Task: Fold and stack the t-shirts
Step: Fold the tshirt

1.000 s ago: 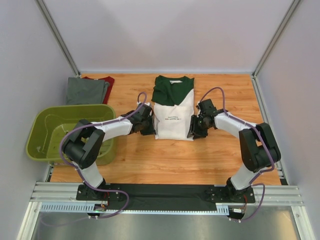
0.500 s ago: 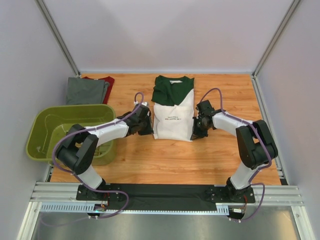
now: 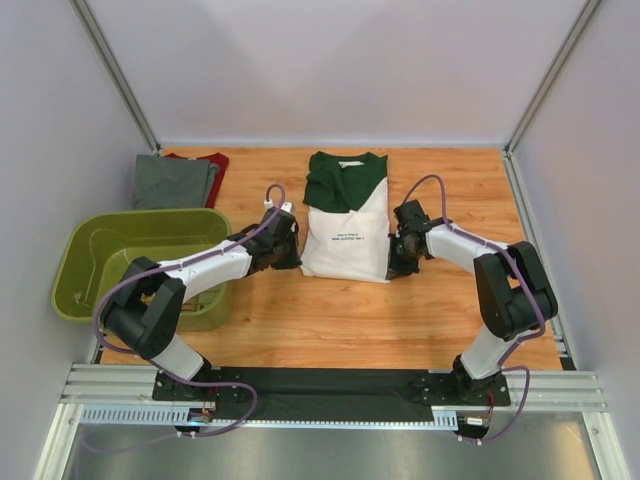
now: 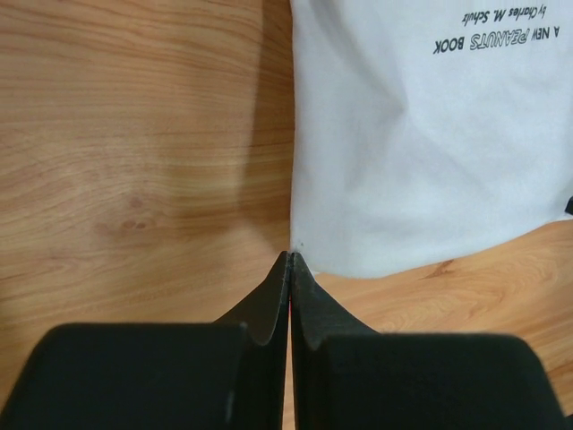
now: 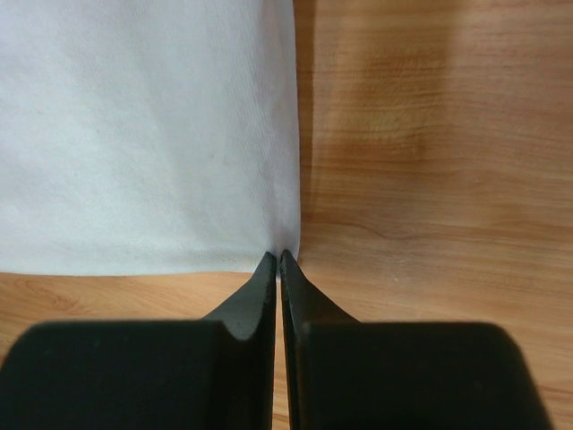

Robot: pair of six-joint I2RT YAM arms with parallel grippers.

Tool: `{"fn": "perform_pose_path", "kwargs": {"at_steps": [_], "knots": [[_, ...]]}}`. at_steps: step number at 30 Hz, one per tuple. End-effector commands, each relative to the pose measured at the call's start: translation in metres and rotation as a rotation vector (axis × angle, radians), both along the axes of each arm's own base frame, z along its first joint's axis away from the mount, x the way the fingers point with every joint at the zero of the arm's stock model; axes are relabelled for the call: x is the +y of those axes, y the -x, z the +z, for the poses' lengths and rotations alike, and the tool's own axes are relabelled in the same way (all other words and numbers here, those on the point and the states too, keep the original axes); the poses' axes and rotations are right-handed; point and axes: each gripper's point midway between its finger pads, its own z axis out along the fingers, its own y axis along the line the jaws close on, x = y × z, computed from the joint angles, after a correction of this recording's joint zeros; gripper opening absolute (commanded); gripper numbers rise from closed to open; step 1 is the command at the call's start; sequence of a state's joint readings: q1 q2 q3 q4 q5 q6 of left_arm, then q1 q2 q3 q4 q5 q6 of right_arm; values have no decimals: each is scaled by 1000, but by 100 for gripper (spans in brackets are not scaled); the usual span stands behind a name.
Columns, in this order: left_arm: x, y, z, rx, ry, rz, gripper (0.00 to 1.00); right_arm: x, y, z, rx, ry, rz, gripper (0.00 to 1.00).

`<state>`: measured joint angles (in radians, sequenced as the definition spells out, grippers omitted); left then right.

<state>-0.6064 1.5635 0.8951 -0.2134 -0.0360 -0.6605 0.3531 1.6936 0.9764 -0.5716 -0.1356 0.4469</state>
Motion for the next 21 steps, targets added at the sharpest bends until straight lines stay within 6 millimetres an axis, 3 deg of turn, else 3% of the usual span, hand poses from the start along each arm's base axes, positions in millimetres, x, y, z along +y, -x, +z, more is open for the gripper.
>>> {"fn": "perform_pose_path", "kwargs": {"at_steps": [1,7,12,16,19,21], "knots": [[12,-6,14,-67,-54,-19,0,-28,4,-4,3,143,-8,0],[5,4,3,-22,-31,-74,0,-25,6,-5,12,126,2,0],[-5,17,5,-30,-56,-152,0,-24,4,-1,15,127,17,0],[-5,29,2,-6,-71,-153,15,-16,9,2,37,78,39,1],[-3,34,1,13,-64,-131,35,-6,16,7,62,21,61,16],[-5,35,5,11,-46,-131,39,-1,12,19,43,-7,72,26]]}}
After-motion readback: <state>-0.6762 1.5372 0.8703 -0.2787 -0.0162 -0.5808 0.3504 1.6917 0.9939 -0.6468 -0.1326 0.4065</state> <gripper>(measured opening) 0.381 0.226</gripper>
